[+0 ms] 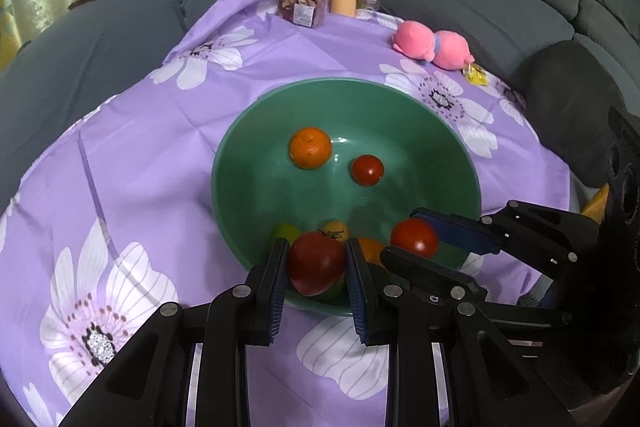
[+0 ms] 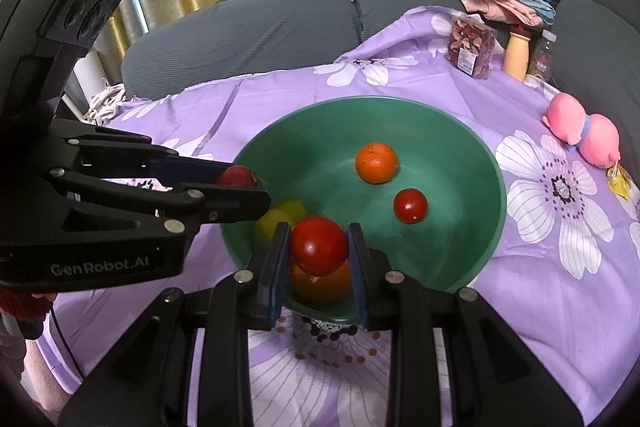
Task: Organize fruits
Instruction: 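Carry the red tomato with the left tool over the bowl while the right tool carries its red tomato, then open both tools to drop the red tomatoes into the bowl, then withdraw both tools toward the last red and yellow tomatoes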
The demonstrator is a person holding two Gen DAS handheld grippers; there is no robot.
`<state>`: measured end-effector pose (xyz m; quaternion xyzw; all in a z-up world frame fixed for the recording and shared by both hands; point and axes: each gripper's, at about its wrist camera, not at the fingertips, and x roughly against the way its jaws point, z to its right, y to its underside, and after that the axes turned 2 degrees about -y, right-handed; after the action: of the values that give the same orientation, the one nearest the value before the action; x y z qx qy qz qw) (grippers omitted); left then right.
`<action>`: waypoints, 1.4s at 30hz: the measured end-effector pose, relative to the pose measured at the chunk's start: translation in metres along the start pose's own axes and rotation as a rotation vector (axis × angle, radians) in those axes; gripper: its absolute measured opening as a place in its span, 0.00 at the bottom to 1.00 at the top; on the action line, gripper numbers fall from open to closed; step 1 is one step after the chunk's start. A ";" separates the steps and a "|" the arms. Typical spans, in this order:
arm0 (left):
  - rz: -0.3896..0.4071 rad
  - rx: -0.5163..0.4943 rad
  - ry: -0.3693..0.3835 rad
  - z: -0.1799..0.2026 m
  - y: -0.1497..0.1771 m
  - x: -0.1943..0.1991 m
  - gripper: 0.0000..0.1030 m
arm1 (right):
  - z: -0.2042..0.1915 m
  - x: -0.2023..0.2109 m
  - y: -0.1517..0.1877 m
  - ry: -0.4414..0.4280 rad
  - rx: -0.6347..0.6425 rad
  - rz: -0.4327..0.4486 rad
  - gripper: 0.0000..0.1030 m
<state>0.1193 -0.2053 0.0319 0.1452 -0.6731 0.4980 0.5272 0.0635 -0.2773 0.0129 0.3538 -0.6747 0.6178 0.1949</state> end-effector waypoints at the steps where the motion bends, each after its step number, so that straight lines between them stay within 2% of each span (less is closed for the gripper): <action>1: -0.005 -0.002 -0.002 0.000 0.000 -0.002 0.27 | 0.001 -0.001 0.000 0.002 -0.001 -0.002 0.28; 16: -0.047 -0.029 -0.053 0.002 0.000 -0.023 0.27 | 0.009 -0.009 0.001 0.017 -0.020 -0.025 0.29; 27: -0.034 -0.015 -0.068 0.000 0.001 -0.014 0.28 | 0.010 -0.004 0.002 0.033 -0.033 -0.026 0.31; 30: -0.014 -0.004 -0.068 -0.001 0.003 -0.004 0.39 | 0.009 0.002 0.003 0.042 -0.031 -0.020 0.34; 32: -0.006 0.005 -0.080 -0.002 0.005 0.002 0.52 | 0.007 0.007 0.003 0.043 -0.033 -0.016 0.37; 39: 0.030 0.069 -0.116 -0.016 0.028 0.031 0.53 | -0.004 0.029 0.008 0.038 -0.034 0.009 0.43; 42: 0.041 0.119 -0.140 -0.026 0.045 0.043 0.57 | -0.013 0.037 0.013 0.014 -0.026 0.010 0.46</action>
<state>0.0840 -0.1491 0.0437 0.1970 -0.6804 0.5364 0.4588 0.0272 -0.2732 0.0321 0.3434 -0.6830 0.6125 0.2010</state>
